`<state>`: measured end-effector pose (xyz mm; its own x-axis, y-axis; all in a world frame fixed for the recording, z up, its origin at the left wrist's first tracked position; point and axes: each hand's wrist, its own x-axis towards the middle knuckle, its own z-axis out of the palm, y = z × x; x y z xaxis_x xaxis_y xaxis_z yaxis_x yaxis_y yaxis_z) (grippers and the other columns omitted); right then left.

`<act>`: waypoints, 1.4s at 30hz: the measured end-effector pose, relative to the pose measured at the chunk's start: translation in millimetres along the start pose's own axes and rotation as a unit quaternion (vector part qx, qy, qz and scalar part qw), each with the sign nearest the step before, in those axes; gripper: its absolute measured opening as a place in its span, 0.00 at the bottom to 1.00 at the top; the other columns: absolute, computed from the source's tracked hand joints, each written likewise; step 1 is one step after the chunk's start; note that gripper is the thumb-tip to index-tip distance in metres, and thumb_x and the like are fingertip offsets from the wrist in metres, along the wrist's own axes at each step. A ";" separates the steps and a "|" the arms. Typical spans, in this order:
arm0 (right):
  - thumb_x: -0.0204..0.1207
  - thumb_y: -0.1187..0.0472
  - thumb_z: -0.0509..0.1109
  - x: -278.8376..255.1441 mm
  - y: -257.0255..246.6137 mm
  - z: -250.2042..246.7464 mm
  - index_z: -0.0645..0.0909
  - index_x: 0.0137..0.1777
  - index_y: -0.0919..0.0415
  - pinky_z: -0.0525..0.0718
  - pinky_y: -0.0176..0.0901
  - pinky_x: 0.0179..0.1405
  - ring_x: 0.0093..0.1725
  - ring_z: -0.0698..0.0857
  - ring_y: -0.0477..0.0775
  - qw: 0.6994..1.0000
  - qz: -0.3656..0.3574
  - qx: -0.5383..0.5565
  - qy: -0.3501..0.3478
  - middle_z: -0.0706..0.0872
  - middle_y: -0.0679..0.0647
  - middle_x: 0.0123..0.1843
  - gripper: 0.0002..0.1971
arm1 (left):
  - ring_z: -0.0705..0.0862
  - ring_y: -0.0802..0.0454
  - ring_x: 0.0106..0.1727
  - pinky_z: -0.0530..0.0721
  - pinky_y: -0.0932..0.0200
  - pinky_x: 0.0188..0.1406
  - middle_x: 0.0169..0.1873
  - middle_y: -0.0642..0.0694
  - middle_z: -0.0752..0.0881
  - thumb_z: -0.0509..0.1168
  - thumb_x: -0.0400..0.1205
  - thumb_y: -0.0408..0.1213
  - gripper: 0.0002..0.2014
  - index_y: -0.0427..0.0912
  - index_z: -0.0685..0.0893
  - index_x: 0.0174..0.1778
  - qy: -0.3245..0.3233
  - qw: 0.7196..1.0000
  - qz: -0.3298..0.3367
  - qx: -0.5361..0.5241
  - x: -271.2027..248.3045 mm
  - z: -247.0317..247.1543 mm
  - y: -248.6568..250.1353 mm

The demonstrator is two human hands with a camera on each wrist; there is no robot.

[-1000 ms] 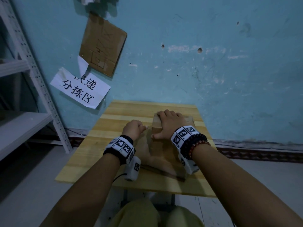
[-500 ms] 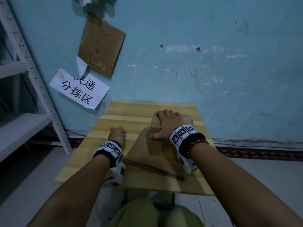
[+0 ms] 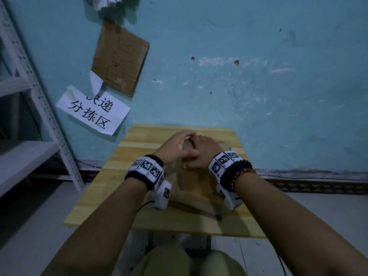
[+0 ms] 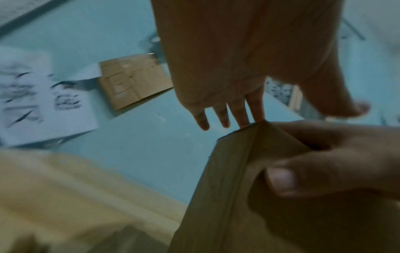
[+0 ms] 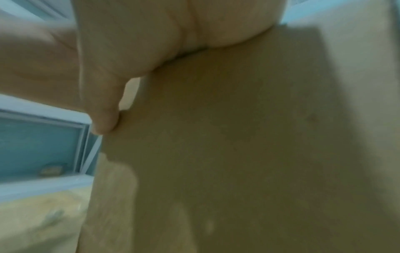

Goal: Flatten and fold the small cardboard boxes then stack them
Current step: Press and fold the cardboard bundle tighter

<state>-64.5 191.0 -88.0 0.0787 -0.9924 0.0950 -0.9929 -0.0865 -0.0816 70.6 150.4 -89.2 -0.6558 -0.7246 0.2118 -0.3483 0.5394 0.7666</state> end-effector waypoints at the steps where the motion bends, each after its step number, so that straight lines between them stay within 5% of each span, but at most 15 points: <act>1: 0.64 0.40 0.75 -1.3 1.9 -2.4 0.62 0.77 0.61 0.73 0.51 0.68 0.68 0.75 0.61 0.999 0.000 0.033 0.004 0.74 0.60 0.71 0.46 | 0.67 0.53 0.74 0.63 0.66 0.68 0.74 0.46 0.69 0.72 0.75 0.36 0.34 0.42 0.67 0.76 -0.022 0.999 0.001 0.028 3.0 1.8 4.2; 4: 0.62 0.49 0.80 -9.8 9.3 -5.5 0.70 0.72 0.63 0.76 0.49 0.65 0.65 0.76 0.60 0.992 -0.004 0.121 0.033 0.73 0.60 0.68 0.40 | 0.72 0.48 0.72 0.68 0.63 0.67 0.71 0.42 0.73 0.74 0.73 0.35 0.33 0.39 0.71 0.74 -0.013 0.997 0.007 0.069 8.3 3.9 3.3; 10: 0.60 0.45 0.80 -29.7 26.5 -7.9 0.75 0.61 0.62 0.76 0.48 0.57 0.60 0.75 0.57 0.993 0.039 0.069 0.087 0.75 0.57 0.60 0.34 | 0.75 0.48 0.66 0.74 0.53 0.68 0.65 0.43 0.76 0.73 0.74 0.42 0.25 0.42 0.78 0.67 -0.031 0.992 0.010 0.121 8.7 3.4 0.1; 13: 0.59 0.45 0.81 -33.9 29.5 -12.2 0.74 0.58 0.61 0.75 0.48 0.56 0.59 0.73 0.56 0.995 0.047 0.042 0.082 0.75 0.56 0.58 0.33 | 0.75 0.46 0.66 0.72 0.54 0.66 0.65 0.41 0.77 0.61 0.83 0.44 0.18 0.39 0.79 0.66 -0.031 0.993 0.004 0.116 11.1 3.1 3.6; 16: 0.58 0.45 0.81 -36.6 26.8 -16.0 0.72 0.57 0.60 0.75 0.48 0.52 0.57 0.74 0.56 0.995 0.051 0.025 0.088 0.75 0.56 0.57 0.33 | 0.78 0.42 0.59 0.73 0.53 0.57 0.60 0.36 0.80 0.46 0.88 0.46 0.23 0.37 0.81 0.60 -0.032 0.998 -0.008 0.047 12.1 0.2 5.7; 23: 0.68 0.45 0.75 -53.2 22.2 -15.0 0.73 0.61 0.59 0.73 0.47 0.53 0.56 0.78 0.59 0.988 0.016 -0.031 0.149 0.82 0.57 0.56 0.27 | 0.78 0.46 0.66 0.70 0.47 0.73 0.65 0.41 0.82 0.38 0.88 0.50 0.29 0.42 0.83 0.62 -0.020 0.999 -0.045 -0.021 13.2 -3.4 -3.0; 31: 0.76 0.56 0.67 -65.9 16.0 -13.7 0.78 0.53 0.59 0.68 0.44 0.41 0.49 0.83 0.61 0.980 0.016 -0.038 0.197 0.85 0.56 0.49 0.09 | 0.77 0.45 0.67 0.69 0.54 0.71 0.65 0.37 0.81 0.53 0.87 0.35 0.16 0.34 0.82 0.63 -0.017 0.999 -0.029 -0.024 15.3 -3.8 -2.0; 36: 0.63 0.61 0.61 -69.1 12.0 -5.5 0.74 0.34 0.57 0.62 0.31 0.18 0.21 0.79 0.54 0.946 -0.043 -0.069 0.312 0.80 0.52 0.24 0.01 | 0.77 0.47 0.68 0.70 0.59 0.67 0.65 0.41 0.81 0.66 0.80 0.32 0.16 0.36 0.81 0.64 -0.018 0.999 -0.020 0.038 16.2 -1.5 -3.6; 39: 0.62 0.61 0.58 -70.1 8.2 0.9 0.78 0.29 0.59 0.61 0.30 0.19 0.20 0.78 0.53 0.935 -0.053 -0.063 0.345 0.80 0.53 0.23 0.07 | 0.77 0.45 0.68 0.73 0.54 0.70 0.65 0.40 0.80 0.69 0.77 0.32 0.18 0.35 0.81 0.64 -0.015 0.999 -0.018 0.036 15.7 -1.1 -3.5; 42: 0.61 0.64 0.65 -67.1 10.2 1.0 0.77 0.30 0.60 0.60 0.33 0.23 0.22 0.80 0.56 0.947 -0.021 -0.051 0.318 0.81 0.54 0.25 0.01 | 0.77 0.44 0.68 0.74 0.51 0.70 0.64 0.39 0.80 0.70 0.77 0.30 0.18 0.35 0.82 0.63 0.001 0.999 -0.018 0.044 17.1 1.3 -2.6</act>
<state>-79.8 256.6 -96.2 0.0809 -0.7325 0.6760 -0.9961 -0.0831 0.0292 59.4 137.2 -88.3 -0.6403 -0.7454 0.1856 -0.4301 0.5481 0.7173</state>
